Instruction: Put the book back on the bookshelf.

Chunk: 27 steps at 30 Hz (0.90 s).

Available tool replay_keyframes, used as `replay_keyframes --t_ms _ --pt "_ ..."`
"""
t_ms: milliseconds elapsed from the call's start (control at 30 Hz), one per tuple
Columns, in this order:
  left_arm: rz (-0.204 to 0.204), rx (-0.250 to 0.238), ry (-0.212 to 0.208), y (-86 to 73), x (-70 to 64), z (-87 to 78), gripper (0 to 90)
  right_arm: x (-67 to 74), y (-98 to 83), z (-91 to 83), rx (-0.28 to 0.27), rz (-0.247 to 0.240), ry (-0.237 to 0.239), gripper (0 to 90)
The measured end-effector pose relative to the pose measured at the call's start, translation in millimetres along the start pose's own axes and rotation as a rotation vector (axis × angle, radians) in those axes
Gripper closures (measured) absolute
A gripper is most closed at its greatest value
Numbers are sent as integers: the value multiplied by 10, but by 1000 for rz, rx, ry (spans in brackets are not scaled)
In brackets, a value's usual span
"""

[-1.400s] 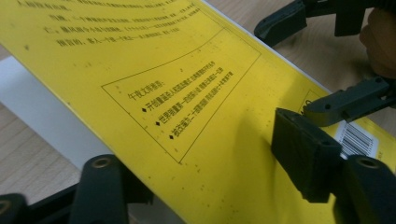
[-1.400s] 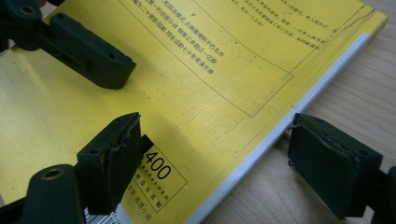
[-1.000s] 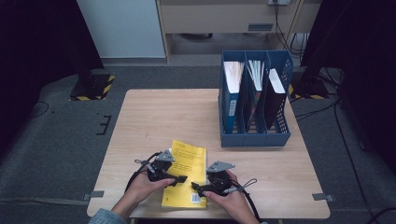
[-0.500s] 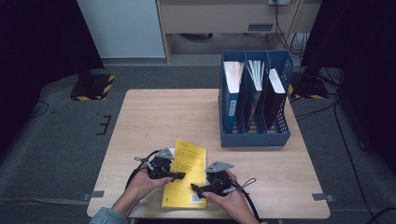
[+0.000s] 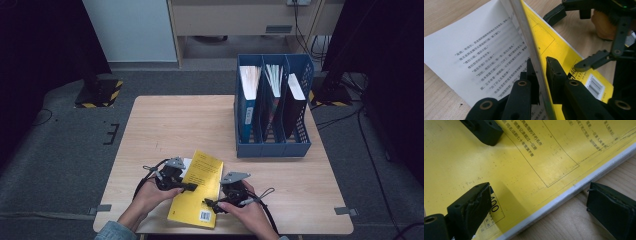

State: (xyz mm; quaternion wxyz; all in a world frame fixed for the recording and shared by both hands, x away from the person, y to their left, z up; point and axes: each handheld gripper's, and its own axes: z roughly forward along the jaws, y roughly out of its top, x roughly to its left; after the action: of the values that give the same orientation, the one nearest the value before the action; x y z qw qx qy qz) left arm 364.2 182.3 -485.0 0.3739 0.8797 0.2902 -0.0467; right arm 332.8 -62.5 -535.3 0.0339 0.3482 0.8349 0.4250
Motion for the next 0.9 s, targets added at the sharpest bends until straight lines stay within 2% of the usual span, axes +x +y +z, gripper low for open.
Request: replay_keyframes --t_ms 200,367,500,567,700,800,900 --pt "20 -10 -17 26 -24 -51 821 -139 80 -1 20 44 47 71" --pt "40 -18 -19 61 -79 -92 827 -237 154 39 34 61 130 71" --pt "55 -26 -32 73 -105 -122 831 -311 183 70 25 109 214 96" --pt "58 -27 -31 72 -107 -128 830 -329 210 76 42 112 231 111" --pt "55 -23 -26 58 -79 -148 830 -371 235 49 49 106 251 182" --pt "58 -23 -20 46 -54 -187 832 -379 274 -24 5 96 244 275" --pt "76 -17 -2 68 -49 -231 833 -351 361 -73 -8 64 223 299"
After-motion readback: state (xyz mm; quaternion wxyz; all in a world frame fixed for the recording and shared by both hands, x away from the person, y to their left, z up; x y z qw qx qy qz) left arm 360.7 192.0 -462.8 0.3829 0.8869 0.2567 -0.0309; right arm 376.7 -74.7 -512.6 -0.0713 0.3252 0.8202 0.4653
